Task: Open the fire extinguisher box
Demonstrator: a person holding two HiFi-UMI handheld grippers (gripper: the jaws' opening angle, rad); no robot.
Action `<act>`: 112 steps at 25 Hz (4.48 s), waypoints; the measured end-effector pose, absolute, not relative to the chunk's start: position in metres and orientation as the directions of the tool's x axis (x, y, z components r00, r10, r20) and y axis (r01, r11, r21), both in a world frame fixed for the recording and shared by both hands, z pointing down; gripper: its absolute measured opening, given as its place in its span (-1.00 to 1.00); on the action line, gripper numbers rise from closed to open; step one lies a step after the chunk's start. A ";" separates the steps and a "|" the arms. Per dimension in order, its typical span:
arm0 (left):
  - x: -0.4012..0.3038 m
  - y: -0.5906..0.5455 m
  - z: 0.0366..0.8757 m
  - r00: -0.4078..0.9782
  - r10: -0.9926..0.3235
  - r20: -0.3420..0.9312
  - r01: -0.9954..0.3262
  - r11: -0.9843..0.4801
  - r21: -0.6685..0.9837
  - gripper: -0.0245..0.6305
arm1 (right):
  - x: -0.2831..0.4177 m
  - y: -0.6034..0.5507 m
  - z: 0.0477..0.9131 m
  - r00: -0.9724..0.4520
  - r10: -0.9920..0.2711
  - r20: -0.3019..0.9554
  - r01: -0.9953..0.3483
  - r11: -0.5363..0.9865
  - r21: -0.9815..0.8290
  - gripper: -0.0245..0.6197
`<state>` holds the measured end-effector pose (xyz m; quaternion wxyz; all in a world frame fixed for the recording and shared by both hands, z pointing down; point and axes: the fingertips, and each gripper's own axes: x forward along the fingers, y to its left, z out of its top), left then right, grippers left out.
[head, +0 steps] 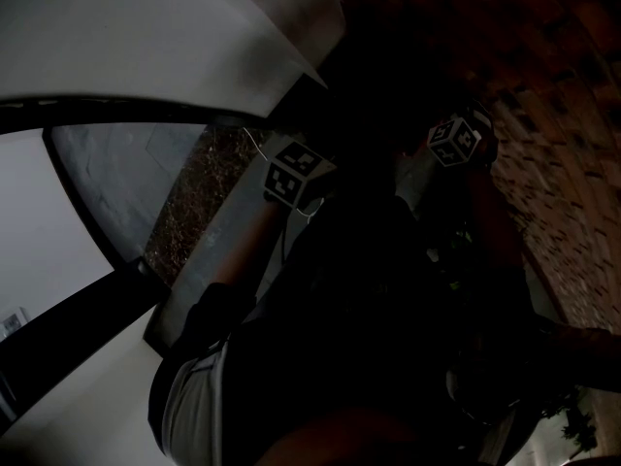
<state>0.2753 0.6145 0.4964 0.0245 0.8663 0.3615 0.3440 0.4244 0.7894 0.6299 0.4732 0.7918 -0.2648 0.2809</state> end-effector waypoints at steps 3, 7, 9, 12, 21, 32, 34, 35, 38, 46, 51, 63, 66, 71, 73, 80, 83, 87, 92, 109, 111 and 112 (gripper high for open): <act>0.275 0.613 0.499 0.488 0.643 0.590 0.607 -0.736 0.300 -0.93 | 0.426 0.787 0.630 0.708 -0.144 0.691 -0.676 -0.419 0.606 -0.97; 0.277 0.617 0.500 0.481 0.643 0.596 0.608 -0.734 0.301 -0.93 | 0.427 0.787 0.631 0.696 -0.134 0.706 -0.679 -0.444 0.585 -0.97; 0.278 0.621 0.500 0.478 0.649 0.593 0.614 -0.729 0.303 -0.93 | 0.429 0.789 0.630 0.697 -0.124 0.706 -0.665 -0.480 0.572 -0.97; 0.280 0.626 0.498 0.471 0.656 0.590 0.627 -0.719 0.300 -0.93 | 0.431 0.791 0.629 0.701 -0.104 0.705 -0.627 -0.561 0.541 -0.97; 0.285 0.626 0.496 0.473 0.658 0.587 0.632 -0.717 0.294 -0.93 | 0.430 0.794 0.618 0.693 -0.124 0.710 -0.597 -0.651 0.468 -0.97; 0.291 0.620 0.495 0.481 0.658 0.579 0.632 -0.718 0.291 -0.93 | 0.379 0.754 0.616 0.598 -0.282 0.751 -0.728 -0.582 0.362 -0.93; 0.292 0.620 0.492 0.485 0.656 0.578 0.633 -0.719 0.286 -0.93 | 0.373 0.747 0.617 0.578 -0.309 0.755 -0.742 -0.583 0.330 -0.93; 0.292 0.620 0.490 0.488 0.655 0.577 0.632 -0.721 0.283 -0.93 | 0.371 0.744 0.616 0.573 -0.318 0.755 -0.746 -0.583 0.321 -0.93; 0.292 0.615 0.483 0.508 0.646 0.570 0.625 -0.731 0.273 -0.93 | 0.371 0.738 0.610 0.562 -0.346 0.751 -0.757 -0.582 0.299 -0.93; 0.288 0.614 0.473 0.541 0.631 0.556 0.616 -0.747 0.248 -0.93 | 0.371 0.723 0.590 0.489 -0.456 0.744 -0.812 -0.549 0.197 -0.92; 0.285 0.619 0.469 0.560 0.611 0.560 0.603 -0.764 0.229 -0.93 | 0.359 0.708 0.581 0.383 -0.533 0.754 -0.842 -0.538 0.046 -0.92; 0.255 0.611 0.476 0.615 0.530 0.584 0.478 -0.839 0.258 -0.93 | 0.277 0.650 0.614 -0.090 -0.672 0.735 -0.922 -0.223 -0.317 -0.92; 0.242 0.605 0.483 0.623 0.506 0.596 0.437 -0.858 0.271 -0.93 | 0.260 0.630 0.618 -0.166 -0.660 0.733 -0.922 -0.161 -0.353 -0.92; 0.225 0.574 0.483 0.673 0.445 0.591 0.357 -0.895 0.267 -0.93 | 0.250 0.583 0.606 -0.222 -0.706 0.673 -0.907 -0.104 -0.408 -0.92; 0.216 0.558 0.480 0.700 0.419 0.579 0.321 -0.908 0.270 -0.93 | 0.244 0.564 0.602 -0.245 -0.714 0.656 -0.906 -0.073 -0.418 -0.92; 0.170 0.485 0.476 0.773 0.344 0.533 0.217 -0.933 0.287 -0.93 | 0.217 0.496 0.598 -0.276 -0.677 0.682 -0.932 0.015 -0.362 -0.92; 0.150 0.451 0.480 0.798 0.309 0.518 0.164 -0.938 0.307 -0.93 | 0.197 0.474 0.598 -0.297 -0.662 0.689 -0.928 0.030 -0.371 -0.92; 0.128 0.404 0.480 0.831 0.261 0.491 0.110 -0.943 0.315 -0.93 | 0.174 0.444 0.588 -0.329 -0.649 0.685 -0.910 0.026 -0.413 -0.92; 0.075 0.332 0.473 0.878 0.145 0.456 -0.022 -0.940 0.341 -0.93 | 0.129 0.387 0.568 -0.372 -0.668 0.644 -0.889 0.056 -0.455 -0.92; -0.065 0.233 0.458 0.872 -0.308 0.380 -0.463 -0.770 0.439 -0.93 | 0.021 0.274 0.452 -0.698 -0.669 0.257 -0.645 0.430 -0.632 -0.92; -0.065 0.230 0.457 0.856 -0.331 0.397 -0.491 -0.762 0.422 -0.93 | 0.021 0.269 0.440 -0.717 -0.661 0.222 -0.623 0.464 -0.629 -0.92; -0.063 0.229 0.457 0.849 -0.339 0.406 -0.501 -0.761 0.413 -0.93 | 0.024 0.268 0.435 -0.726 -0.658 0.200 -0.608 0.478 -0.634 -0.92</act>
